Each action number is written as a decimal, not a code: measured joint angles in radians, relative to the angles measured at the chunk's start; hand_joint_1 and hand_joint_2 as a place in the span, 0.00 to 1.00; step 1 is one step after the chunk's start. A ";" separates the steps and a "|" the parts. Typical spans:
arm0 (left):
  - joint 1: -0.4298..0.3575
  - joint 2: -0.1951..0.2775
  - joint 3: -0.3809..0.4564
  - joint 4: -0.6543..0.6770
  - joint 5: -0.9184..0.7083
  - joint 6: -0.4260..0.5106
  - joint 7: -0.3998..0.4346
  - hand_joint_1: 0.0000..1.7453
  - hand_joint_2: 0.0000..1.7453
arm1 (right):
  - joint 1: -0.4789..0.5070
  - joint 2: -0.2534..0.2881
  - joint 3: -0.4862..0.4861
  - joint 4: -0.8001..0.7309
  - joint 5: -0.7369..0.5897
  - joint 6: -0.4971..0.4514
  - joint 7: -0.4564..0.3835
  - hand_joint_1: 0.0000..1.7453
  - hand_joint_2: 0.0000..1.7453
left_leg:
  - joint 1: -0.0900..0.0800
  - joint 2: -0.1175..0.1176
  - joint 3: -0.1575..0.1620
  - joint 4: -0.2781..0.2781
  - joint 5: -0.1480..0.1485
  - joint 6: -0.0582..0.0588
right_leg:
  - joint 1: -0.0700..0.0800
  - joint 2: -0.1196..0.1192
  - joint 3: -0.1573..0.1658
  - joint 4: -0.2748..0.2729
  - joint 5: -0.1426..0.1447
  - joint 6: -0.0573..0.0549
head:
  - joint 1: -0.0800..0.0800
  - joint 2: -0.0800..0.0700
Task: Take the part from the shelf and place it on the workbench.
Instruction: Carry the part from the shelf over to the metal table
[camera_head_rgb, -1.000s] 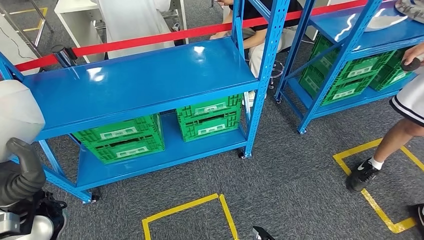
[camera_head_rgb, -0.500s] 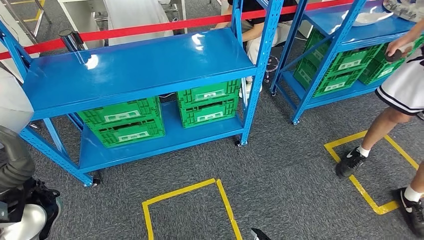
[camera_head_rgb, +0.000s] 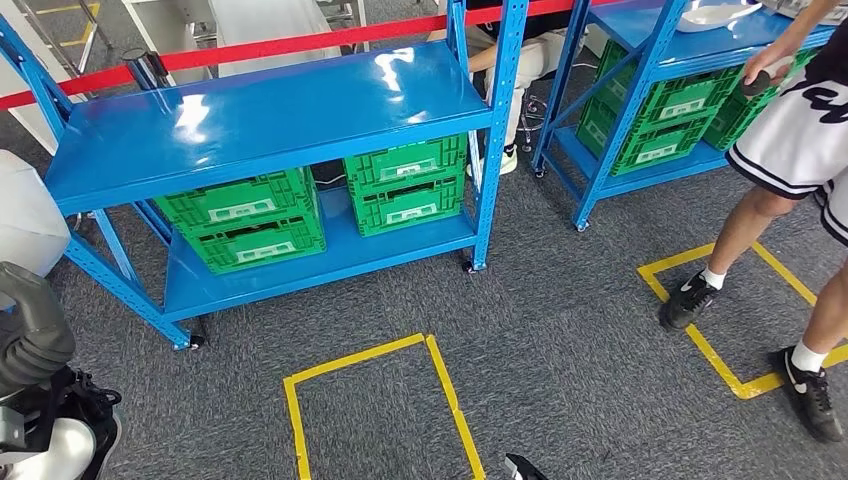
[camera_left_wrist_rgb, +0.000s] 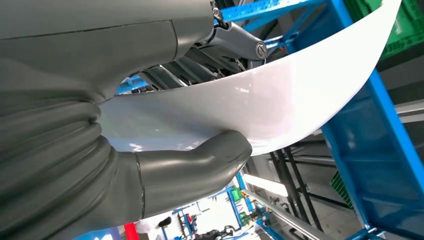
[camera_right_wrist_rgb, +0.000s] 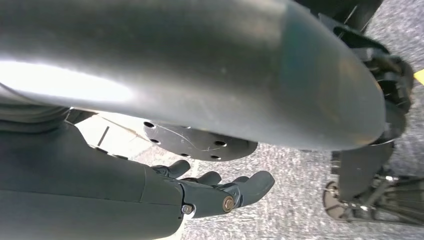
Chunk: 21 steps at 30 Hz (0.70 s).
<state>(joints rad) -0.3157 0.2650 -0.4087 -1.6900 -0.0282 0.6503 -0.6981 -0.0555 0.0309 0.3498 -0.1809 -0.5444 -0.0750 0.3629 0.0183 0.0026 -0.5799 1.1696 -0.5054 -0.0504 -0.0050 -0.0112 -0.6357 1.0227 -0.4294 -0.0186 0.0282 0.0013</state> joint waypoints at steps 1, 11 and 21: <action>0.000 -0.002 0.000 -0.004 -0.007 0.001 0.002 1.00 1.00 | -0.001 0.000 0.000 0.000 0.000 0.001 0.001 0.00 0.00 | -0.002 -0.002 0.052 -0.071 -0.014 0.005 | 0.000 0.000 -0.009 0.002 0.010 0.006 | 0.001 0.000; 0.004 -0.044 -0.001 -0.012 -0.064 -0.021 0.034 1.00 1.00 | 0.002 0.002 0.000 0.000 -0.010 0.001 -0.015 0.00 0.00 | -0.021 0.004 0.007 -0.166 0.045 0.077 | -0.008 0.009 -0.086 0.264 -0.170 0.045 | 0.006 0.000; 0.005 -0.082 -0.001 -0.020 -0.108 -0.036 0.065 1.00 1.00 | -0.003 0.003 -0.007 0.000 -0.016 0.001 -0.011 0.00 0.00 | -0.021 0.006 -0.092 -0.135 0.117 0.037 | 0.008 0.007 0.144 -0.017 -0.117 -0.003 | 0.005 0.000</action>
<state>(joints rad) -0.3111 0.1833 -0.4093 -1.7099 -0.1367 0.6144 -0.6334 -0.0590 0.0339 0.3429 -0.1805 -0.5607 -0.0736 0.3515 -0.0030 0.0085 -0.6717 1.0348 -0.3879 -0.0137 0.0032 -0.0044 -0.4916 1.0057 -0.5463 -0.0218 0.0331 0.0014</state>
